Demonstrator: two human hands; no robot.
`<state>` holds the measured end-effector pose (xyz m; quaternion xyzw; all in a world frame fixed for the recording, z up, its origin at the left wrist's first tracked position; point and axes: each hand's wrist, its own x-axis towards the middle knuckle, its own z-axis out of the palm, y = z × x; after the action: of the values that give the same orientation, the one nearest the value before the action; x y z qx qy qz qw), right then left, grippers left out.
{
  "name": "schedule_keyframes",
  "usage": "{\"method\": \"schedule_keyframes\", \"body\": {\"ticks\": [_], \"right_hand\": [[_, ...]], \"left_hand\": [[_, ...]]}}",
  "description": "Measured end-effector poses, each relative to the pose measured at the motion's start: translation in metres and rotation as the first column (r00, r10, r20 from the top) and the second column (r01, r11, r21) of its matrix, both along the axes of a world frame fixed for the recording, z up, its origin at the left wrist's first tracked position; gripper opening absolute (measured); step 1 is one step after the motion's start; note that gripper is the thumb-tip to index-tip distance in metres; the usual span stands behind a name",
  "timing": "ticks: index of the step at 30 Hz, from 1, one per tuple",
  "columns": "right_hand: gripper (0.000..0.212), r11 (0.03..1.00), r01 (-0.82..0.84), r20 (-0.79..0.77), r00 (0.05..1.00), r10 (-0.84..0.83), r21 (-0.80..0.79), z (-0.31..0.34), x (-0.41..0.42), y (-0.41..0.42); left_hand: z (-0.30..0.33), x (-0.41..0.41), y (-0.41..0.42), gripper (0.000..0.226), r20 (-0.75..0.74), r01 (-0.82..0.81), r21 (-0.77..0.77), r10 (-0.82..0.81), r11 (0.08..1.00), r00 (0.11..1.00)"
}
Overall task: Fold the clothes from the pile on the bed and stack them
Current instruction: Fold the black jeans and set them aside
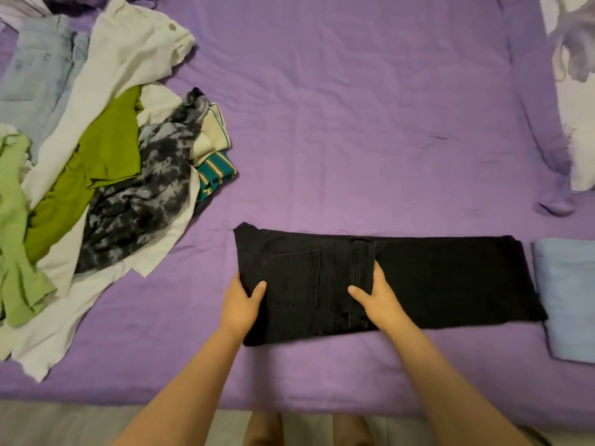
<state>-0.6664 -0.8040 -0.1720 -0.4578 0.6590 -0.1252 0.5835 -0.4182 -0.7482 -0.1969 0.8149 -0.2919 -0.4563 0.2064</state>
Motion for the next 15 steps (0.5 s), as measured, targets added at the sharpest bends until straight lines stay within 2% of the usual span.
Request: {"method": "schedule_keyframes", "body": {"ticks": [5, 7, 9, 10, 12, 14, 15], "right_hand": [[0.08, 0.999, -0.035, 0.001, 0.999, 0.035, 0.032, -0.011, 0.008, 0.0], [0.086, 0.999, 0.026, -0.096, 0.995, -0.022, 0.045, -0.013, 0.013, 0.0], [0.09, 0.999, 0.008, -0.315, 0.949, -0.018, -0.033, -0.008, 0.021, 0.004], [0.089, 0.987, -0.095, -0.461, 0.887, 0.026, -0.126, -0.004, 0.027, 0.007], [0.085, 0.87, -0.406, -0.688, 0.717, 0.113, -0.281, -0.002, 0.04, 0.015], [0.078, 0.718, -0.622, -0.775, 0.605, 0.186, -0.313, -0.007, 0.055, 0.022], [0.074, 0.67, -0.687, -0.796, 0.557, 0.238, -0.28, -0.012, 0.06, 0.024]], "left_hand": [[-0.004, 0.005, 0.0, 0.054, 0.0, -0.022, -0.01, 0.022, 1.0, 1.0], [-0.004, 0.007, 0.0, 0.054, -0.018, -0.024, -0.007, 0.024, 1.0, 1.0], [-0.005, 0.009, -0.001, 0.053, -0.075, -0.078, 0.01, 0.079, 0.997, 0.994], [-0.006, 0.01, -0.002, 0.054, -0.115, -0.121, 0.025, 0.123, 0.992, 0.986], [-0.008, 0.013, -0.003, 0.06, -0.172, -0.189, 0.064, 0.197, 0.98, 0.965], [-0.013, 0.016, -0.003, 0.067, -0.201, -0.221, 0.086, 0.234, 0.972, 0.951], [-0.014, 0.017, -0.004, 0.067, -0.21, -0.227, 0.093, 0.242, 0.969, 0.947]]}}
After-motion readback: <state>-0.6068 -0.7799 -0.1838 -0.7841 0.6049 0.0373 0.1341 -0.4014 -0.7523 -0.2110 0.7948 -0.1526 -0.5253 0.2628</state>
